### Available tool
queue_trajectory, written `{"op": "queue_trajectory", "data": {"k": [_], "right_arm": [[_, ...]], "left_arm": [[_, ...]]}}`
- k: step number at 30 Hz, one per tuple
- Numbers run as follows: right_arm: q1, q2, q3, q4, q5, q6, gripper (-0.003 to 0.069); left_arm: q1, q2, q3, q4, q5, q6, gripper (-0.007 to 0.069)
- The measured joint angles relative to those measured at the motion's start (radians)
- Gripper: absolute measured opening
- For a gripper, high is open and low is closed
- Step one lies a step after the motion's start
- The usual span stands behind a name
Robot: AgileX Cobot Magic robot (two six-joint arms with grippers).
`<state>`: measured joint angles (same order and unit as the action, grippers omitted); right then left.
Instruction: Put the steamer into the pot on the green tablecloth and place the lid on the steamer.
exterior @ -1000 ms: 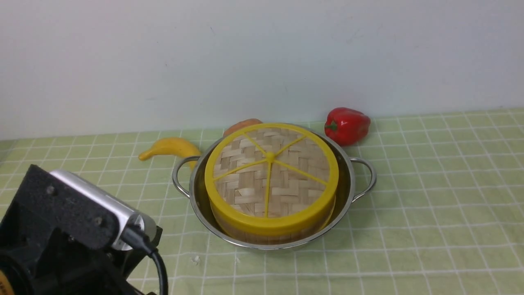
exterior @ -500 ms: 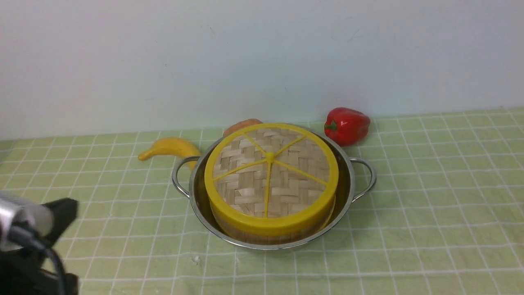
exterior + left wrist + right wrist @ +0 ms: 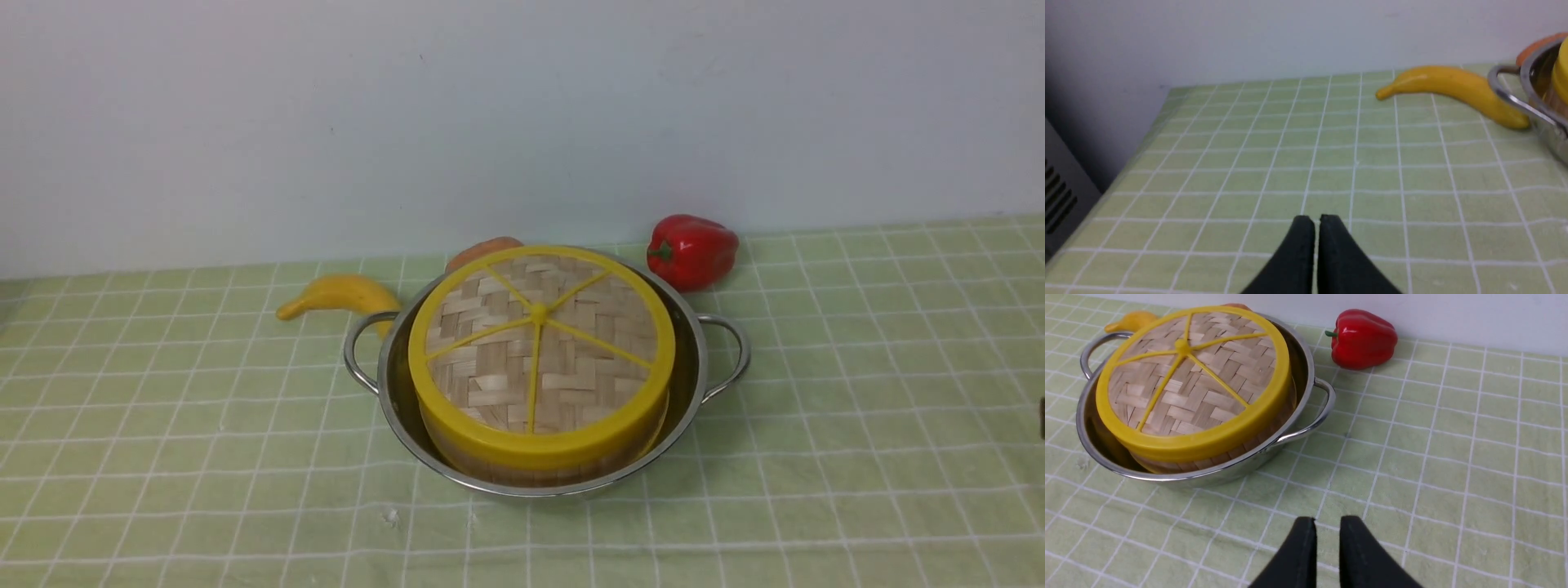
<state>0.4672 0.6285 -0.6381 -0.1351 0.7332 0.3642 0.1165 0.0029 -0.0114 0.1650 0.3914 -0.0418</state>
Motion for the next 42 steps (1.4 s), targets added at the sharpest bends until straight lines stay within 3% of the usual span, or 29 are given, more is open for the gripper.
{"op": "queue_trajectory", "data": {"k": [21, 29, 32, 36, 42], "right_arm": [[-0.013, -0.012, 0.001, -0.012, -0.003, -0.022, 0.0164], [-0.285, -0.195, 0.194, -0.057, -0.230, -0.037, 0.0177], [-0.398, -0.341, 0.391, -0.069, -0.375, -0.036, 0.0185], [-0.473, -0.475, 0.557, -0.071, -0.472, -0.036, 0.0195], [-0.498, -0.544, 0.645, -0.071, -0.495, -0.020, 0.0207]], "left_arm": [[0.002, -0.002, 0.020, 0.000, -0.045, -0.001, 0.0043], [0.002, -0.002, 0.020, 0.000, -0.046, -0.001, 0.0063], [0.002, -0.002, 0.020, 0.000, -0.046, -0.001, 0.0064], [0.002, -0.002, 0.020, 0.000, -0.046, -0.001, 0.0074], [0.002, -0.002, 0.020, 0.000, -0.046, -0.002, 0.0085]]}}
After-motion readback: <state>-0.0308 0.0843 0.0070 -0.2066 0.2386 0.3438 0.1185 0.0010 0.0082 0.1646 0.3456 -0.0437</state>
